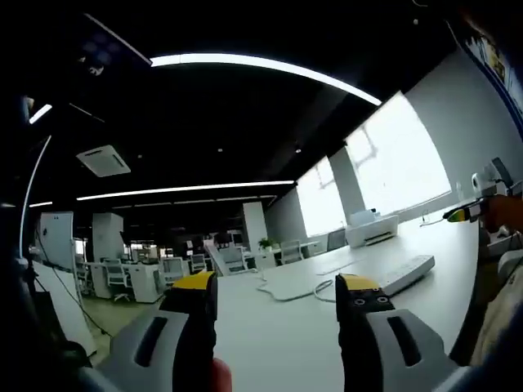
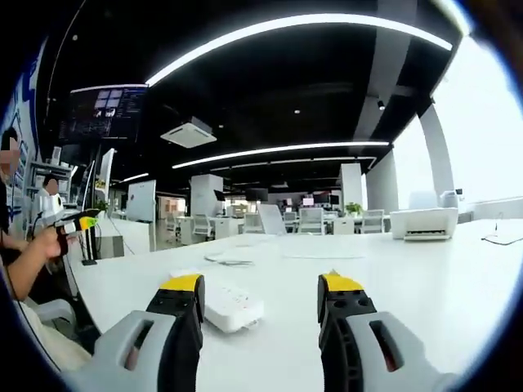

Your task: Pick up the power strip scattered on the table, fix it on the side mounting bracket of the table, and press the switch

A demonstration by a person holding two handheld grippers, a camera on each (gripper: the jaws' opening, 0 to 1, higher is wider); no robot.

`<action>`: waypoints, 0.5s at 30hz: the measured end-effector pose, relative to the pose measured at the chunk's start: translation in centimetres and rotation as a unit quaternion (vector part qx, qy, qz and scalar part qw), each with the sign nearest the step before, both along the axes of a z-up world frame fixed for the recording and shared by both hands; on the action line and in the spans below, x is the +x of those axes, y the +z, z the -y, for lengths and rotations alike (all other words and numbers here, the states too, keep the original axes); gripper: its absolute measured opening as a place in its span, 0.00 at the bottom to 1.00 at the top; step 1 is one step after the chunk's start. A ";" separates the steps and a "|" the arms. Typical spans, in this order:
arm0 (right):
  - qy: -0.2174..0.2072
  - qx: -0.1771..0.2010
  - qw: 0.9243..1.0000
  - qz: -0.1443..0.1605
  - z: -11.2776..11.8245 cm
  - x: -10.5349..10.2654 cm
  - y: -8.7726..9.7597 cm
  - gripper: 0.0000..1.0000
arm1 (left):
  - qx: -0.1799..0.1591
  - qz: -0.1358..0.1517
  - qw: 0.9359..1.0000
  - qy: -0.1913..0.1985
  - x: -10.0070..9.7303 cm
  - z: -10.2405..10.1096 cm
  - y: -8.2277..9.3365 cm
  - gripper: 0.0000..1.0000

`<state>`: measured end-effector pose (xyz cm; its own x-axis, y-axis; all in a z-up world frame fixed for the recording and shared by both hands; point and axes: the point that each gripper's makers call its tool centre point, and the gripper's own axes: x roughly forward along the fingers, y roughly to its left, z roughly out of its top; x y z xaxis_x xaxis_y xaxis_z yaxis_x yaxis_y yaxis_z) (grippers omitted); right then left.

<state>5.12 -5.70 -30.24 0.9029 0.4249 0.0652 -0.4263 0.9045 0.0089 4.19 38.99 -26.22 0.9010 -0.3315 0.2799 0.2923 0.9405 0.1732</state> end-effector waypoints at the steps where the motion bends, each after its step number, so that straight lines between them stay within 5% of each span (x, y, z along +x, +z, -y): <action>1: 0.000 0.000 1.000 0.000 0.0 0.0 0.0 0.52 | 0.000 0.000 1.000 0.000 0.0 0.0 0.0 0.63; 15: 0.001 0.001 1.000 0.000 0.0 0.0 0.0 0.52 | 0.001 -0.001 1.000 0.000 -0.1 0.1 0.1 0.63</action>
<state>5.10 -5.65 -30.23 0.9017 0.4273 0.0665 -0.4289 0.9033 0.0113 4.10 38.90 -26.13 0.9016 -0.3312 0.2784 0.2918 0.9405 0.1739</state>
